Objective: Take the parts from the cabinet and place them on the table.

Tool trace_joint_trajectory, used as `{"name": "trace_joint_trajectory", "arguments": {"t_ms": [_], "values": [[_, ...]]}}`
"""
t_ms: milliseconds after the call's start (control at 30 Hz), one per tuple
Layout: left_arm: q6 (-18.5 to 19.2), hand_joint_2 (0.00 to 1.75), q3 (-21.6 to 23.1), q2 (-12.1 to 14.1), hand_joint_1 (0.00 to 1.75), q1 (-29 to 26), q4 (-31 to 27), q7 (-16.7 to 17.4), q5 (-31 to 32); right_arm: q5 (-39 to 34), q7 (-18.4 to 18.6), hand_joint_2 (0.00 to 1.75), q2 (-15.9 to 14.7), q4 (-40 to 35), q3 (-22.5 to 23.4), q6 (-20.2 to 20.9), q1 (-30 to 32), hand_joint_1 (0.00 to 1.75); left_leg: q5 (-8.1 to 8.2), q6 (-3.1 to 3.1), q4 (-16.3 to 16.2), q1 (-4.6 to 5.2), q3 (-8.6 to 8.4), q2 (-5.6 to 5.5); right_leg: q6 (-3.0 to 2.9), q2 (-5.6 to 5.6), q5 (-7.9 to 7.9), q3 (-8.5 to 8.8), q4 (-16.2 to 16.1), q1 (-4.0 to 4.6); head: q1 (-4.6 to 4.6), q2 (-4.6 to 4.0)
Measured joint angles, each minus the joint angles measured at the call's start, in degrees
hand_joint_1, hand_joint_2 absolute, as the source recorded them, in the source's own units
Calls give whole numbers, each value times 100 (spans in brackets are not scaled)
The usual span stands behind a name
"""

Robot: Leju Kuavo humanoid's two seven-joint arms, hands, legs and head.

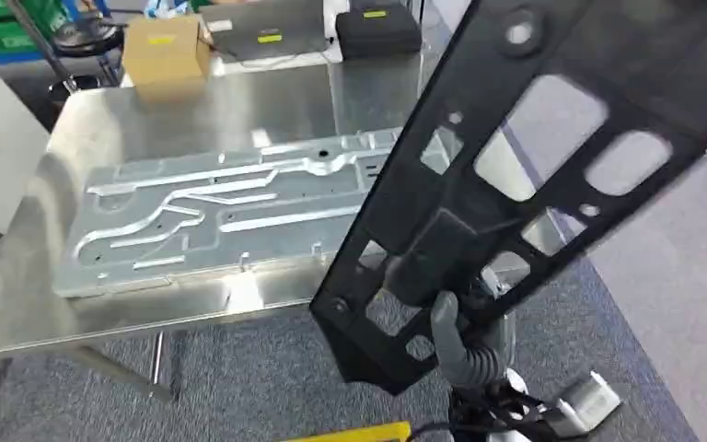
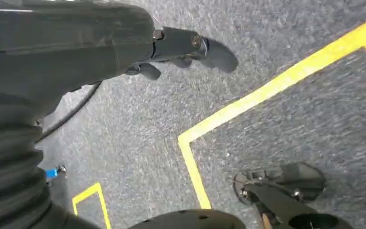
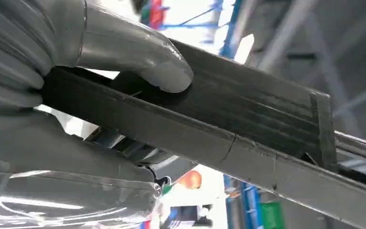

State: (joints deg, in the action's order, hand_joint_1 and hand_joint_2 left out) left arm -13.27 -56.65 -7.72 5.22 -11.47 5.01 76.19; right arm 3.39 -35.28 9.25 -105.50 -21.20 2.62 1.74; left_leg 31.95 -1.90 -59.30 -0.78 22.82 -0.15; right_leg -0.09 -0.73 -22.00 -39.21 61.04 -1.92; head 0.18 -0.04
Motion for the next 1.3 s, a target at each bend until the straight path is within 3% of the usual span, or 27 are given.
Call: {"name": "trace_joint_trajectory", "arguments": {"t_ms": [33, 67, 167, 200, 233, 267, 333, 367, 400, 500, 533, 567, 667, 700, 733, 767, 833, 867, 900, 1000, 1067, 1100, 1167, 1200, 1233, 1267, 1300], "values": [[15, 175, 0, 0, 0, 10, 0, 7, -2, -22, -2, 175, -2, -81, -90, 68, -22, 171, -65, -15, -345, -17, 150, -4, -58, 0, -50, 53, -32, 4, 4, -2], [22, 175, 2, -2, 0, 25, 0, 7, -2, -20, -4, 175, -7, -131, -164, 110, -42, 171, -5, -27, -742, -25, 415, -3, -98, 10, -89, 90, -45, 16, -7, 0], [24, 175, 2, 0, 0, 33, 0, 7, -2, -18, 20, 175, -31, -171, -272, 164, -61, 171, 775, -18, -1460, -27, 1053, -3, -142, 50, -206, 184, -51, 69, -9, 0], [24, 175, 2, 0, 0, 33, 0, 7, -2, -18, 20, 175, -42, -182, -287, 169, -64, 171, 859, -23, -1453, -27, 1153, -3, -148, 63, -243, 224, -51, 87, -9, 0], [24, 175, 2, 0, 0, 19, 0, 11, 0, -18, 20, 175, -52, -191, -302, 173, -78, 171, 730, 1, -1282, -25, 1174, -3, -152, 75, -276, 272, -51, 109, -9, 0], [22, 175, 0, 0, 0, 15, 0, 11, 4, -18, 31, 175, -59, -195, -311, 173, -97, 171, 416, 17, -957, -21, 1113, -3, -152, 81, -306, 322, -51, 126, -9, 0], [22, 175, 2, 0, 0, 12, 0, 11, 7, 33, 92, 175, -63, -199, -355, 107, -165, 171, -408, 132, -36, 22, 886, 6, -136, 79, -358, 404, -57, 147, -7, 0], [22, 175, 2, 2, 0, 12, 0, 13, 9, 90, 116, 175, -66, -199, -372, 9, -192, 171, -383, 140, -66, 43, 934, 10, -123, 72, -361, 432, -65, 152, 9, 0], [22, 175, 2, 2, 0, 25, 0, 13, 15, 158, 116, 175, -72, -204, -381, -96, -204, 171, -138, 146, -39, 89, 946, 13, -83, 82, -362, 413, -69, 134, -20, 0], [24, 175, 0, 11, 0, 11, 0, 15, 61, 595, 116, 175, -109, -289, -385, -660, -247, 171, -393, 270, 47, 116, 923, -8, 37, 77, -396, 455, -115, 122, -24, 0], [26, 175, 2, 9, 0, 10, 0, 13, 70, 783, 125, 175, -127, -342, -383, -864, -277, 171, -519, 295, 170, 36, 827, -5, 63, 75, -414, 459, -54, 126, -24, 0], [37, 175, 2, 0, 0, 15, 0, 11, 77, 962, 133, 175, -155, -372, -383, -1036, -307, 171, -525, 309, 205, 56, 791, 9, 82, 76, -497, 412, 57, 119, -18, 0], [48, 175, 2, -11, 0, 36, 0, -15, 63, 1600, 323, 175, -314, -407, -274, -1528, -418, 171, -513, 372, 208, 74, 778, 15, 125, 76, -1069, -207, 1202, 115, -20, 0], [48, 175, 0, -15, 0, 33, 0, -28, 57, 1863, 398, 175, -370, -370, -201, -1718, -472, 171, -493, 381, 202, 77, 771, 12, 138, 76, -1105, -386, 1477, 115, -18, 0], [48, 175, 0, -20, 0, 27, 0, -33, 46, 2064, 446, 175, -422, -298, -103, -1854, -548, 171, -471, 378, 201, 79, 750, 4, 145, 75, -997, -435, 1487, 115, -20, 0], [48, 175, 0, -33, 0, 22, 0, -35, 28, 2129, 472, 175, -459, -230, -3, -1912, -617, 171, -440, 372, 198, 79, 718, -6, 140, 74, -768, -360, 1242, 115, -18, 0], [48, 175, 0, -48, 0, 22, 0, -37, 15, 2170, 503, 175, -496, -167, 115, -1953, -720, 171, -357, 344, 183, 80, 622, -26, 101, 75, -204, 37, 357, 117, -15, 0], [48, 175, 0, -63, 0, 17, 0, -39, 13, 2177, 501, 175, -511, -138, 157, -1967, -767, 171, -309, 318, 177, 78, 637, -26, 57, 76, -113, 177, -9, 129, -15, 0], [48, 175, 0, -65, 0, 32, 0, -39, 11, 2181, 496, 175, -520, -117, 179, -1973, -798, 171, -265, 274, 121, 128, 632, -40, 46, 73, -192, 259, -137, 159, -18, 0], [48, 175, 0, -68, 0, 34, 0, -39, 7, 2292, 518, 175, -535, -84, 205, -2014, -816, 171, -239, 212, 189, 109, 612, -32, -28, 98, -240, 243, -123, 171, -33, 0], [52, 175, 0, -68, 0, 45, 0, -37, -2, 2628, 660, 175, -540, -64, 224, -2191, -885, 171, -131, 139, 69, 103, 589, -29, -81, 91, -253, 341, -208, 117, -35, 0], [61, 175, 0, -70, 0, 48, 0, -37, -11, 2864, 739, 175, -542, -18, 247, -2330, -977, 171, 24, 113, -249, 98, 754, -21, -114, 77, -274, 368, -217, 114, -61, 0], [61, 175, -7, -70, 0, 49, 0, -28, -26, 3483, 905, 175, -555, 184, 321, -2750, -1159, 171, 341, 68, -1168, 59, 1291, -23, -136, 76, -300, 395, -217, 117, -61, 0], [63, 175, -13, -72, 0, 41, 0, -24, -37, 3894, 1016, 175, -570, 337, 373, -3061, -1216, 171, 401, 52, -1519, 51, 1532, -22, -138, 77, -317, 408, -216, 117, -63, 0], [63, 175, -20, -74, 0, 31, 0, -22, -37, 4251, 1115, 175, -586, 483, 428, -3343, -1262, 171, 326, 41, -1640, 41, 1677, -22, -131, 78, -335, 429, -215, 114, -61, 0], [63, 175, -26, -74, 0, 13, 0, -20, -37, 4637, 1242, 175, -612, 662, 492, -3631, -1312, 171, 110, 34, -1473, 24, 1678, -22, -119, 83, -353, 456, -215, 110, -64, 0], [68, 175, -33, -74, 0, 4, 0, -20, -37, 4998, 1367, 175, -640, 833, 564, -3887, -1369, 171, -191, 31, -1081, 12, 1561, -21, -103, 89, -373, 487, -213, 106, -64, 0]]}}
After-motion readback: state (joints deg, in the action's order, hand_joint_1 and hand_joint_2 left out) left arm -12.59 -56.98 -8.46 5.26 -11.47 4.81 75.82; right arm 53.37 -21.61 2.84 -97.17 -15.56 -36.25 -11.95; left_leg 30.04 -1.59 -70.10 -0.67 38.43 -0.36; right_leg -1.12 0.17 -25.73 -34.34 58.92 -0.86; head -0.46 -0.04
